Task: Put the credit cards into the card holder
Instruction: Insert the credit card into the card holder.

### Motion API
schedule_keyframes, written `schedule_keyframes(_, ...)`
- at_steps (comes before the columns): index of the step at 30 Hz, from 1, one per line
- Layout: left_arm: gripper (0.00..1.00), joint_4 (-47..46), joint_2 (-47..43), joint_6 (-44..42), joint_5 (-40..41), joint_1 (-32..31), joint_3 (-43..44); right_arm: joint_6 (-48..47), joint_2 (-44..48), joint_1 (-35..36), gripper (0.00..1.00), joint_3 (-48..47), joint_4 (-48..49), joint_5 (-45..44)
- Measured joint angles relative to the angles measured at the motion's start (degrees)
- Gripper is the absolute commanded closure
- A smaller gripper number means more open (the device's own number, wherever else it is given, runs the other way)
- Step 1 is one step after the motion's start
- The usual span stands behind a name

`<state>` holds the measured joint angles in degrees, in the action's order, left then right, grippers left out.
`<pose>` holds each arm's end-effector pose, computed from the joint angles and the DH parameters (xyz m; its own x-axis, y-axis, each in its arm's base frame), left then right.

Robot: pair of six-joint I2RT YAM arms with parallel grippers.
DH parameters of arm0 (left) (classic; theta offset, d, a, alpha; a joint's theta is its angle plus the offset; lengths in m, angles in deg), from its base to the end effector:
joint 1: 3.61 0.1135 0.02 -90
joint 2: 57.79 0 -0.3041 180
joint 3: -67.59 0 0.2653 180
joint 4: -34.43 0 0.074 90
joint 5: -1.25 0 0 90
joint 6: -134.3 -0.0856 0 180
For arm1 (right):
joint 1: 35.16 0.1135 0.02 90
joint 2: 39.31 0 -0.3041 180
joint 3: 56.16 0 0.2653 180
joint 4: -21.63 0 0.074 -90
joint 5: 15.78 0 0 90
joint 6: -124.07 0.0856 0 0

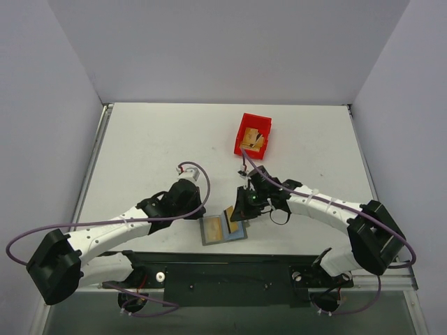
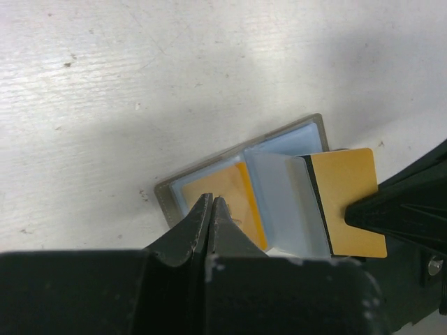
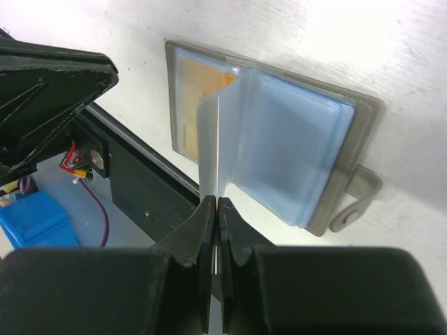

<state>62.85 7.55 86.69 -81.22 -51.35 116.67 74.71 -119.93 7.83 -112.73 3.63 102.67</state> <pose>0.1837 -0.1854 0.2039 -0.8017 -0.1116 -0.5873 0.1768 0.8942 -0.4113 0.2089 0.2504 0.2054 -0.9308 -0.0848 -0.3557 -0.3322 0.6024 0.7258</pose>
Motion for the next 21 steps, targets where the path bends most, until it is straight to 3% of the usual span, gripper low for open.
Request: schedule_keyframes(21,1.00,6.7,-4.2,0.4,5.8,1.4,0.0,-1.2,-14.5,4.0,1.00,-5.8,1.6,2.1)
